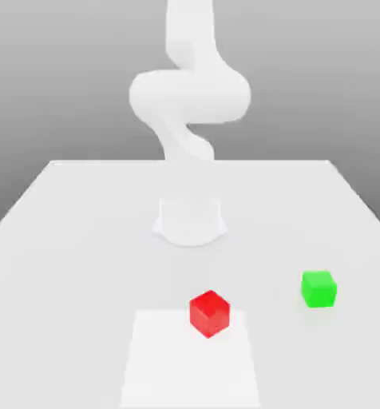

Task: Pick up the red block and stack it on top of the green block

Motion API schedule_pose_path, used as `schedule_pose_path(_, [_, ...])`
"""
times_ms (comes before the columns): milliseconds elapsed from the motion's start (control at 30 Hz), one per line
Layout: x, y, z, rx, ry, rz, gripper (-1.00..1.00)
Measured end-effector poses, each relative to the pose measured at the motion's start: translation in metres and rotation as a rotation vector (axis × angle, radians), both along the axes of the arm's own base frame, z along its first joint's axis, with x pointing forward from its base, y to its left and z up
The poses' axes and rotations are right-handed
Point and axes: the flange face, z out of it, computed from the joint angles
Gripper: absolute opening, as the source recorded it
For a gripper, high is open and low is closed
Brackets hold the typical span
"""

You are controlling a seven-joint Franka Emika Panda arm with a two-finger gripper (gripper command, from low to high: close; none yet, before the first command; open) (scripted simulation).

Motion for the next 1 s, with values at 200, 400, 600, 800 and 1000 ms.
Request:
schedule_pose_path(200, [0.044,0.012,-0.149,-0.095,0.219,0.163,0.00])
schedule_pose_path(400, [0.033,0.024,-0.300,-0.172,0.441,0.352,0.00])
schedule_pose_path(600, [-0.026,0.031,-0.449,-0.227,0.670,0.567,0.00])
schedule_pose_path(800, [-0.035,0.031,-0.512,-0.233,0.695,0.592,0.00])
schedule_pose_path(1000, [-0.036,0.031,-0.516,-0.233,0.697,0.592,-1.00])
